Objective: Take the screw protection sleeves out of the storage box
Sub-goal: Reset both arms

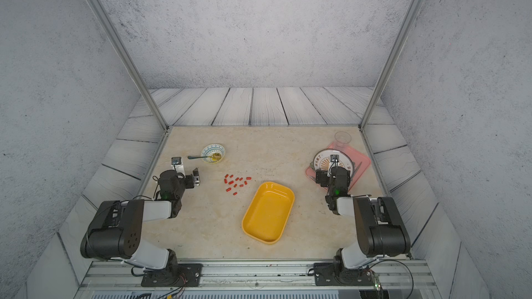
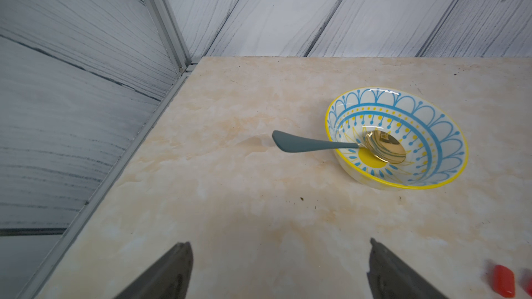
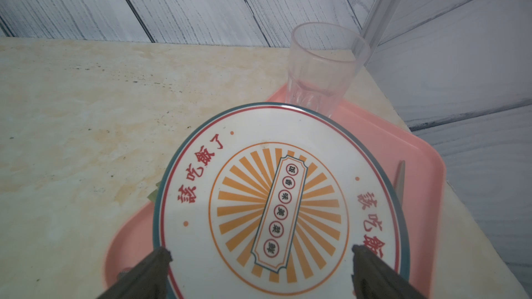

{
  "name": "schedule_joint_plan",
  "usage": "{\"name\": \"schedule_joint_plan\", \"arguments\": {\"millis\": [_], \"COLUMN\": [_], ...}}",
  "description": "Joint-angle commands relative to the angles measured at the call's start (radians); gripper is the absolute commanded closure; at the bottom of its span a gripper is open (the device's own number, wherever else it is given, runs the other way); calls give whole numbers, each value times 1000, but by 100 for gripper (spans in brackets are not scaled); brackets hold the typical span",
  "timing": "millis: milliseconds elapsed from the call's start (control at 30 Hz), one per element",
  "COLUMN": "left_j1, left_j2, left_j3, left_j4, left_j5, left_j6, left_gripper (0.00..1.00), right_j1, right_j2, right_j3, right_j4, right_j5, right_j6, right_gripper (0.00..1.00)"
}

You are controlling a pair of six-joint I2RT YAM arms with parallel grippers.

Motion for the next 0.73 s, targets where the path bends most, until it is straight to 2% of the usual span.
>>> {"name": "schedule_joint_plan", "arguments": {"millis": [0, 700], "left_j1": [-1, 0], "left_j2": [9, 7], "left_j3": [57, 57], "left_j4": [-62, -62], "left_j5": [15, 11], "left_j6": [9, 10], "left_gripper": [2, 2], "right_j1": [-5, -5], "right_j2": [8, 9], "right_j3": [11, 11], "right_j4": [5, 7], "right_j5": [-11, -11], "right_j6": [12, 13], "right_gripper": [0, 0]}}
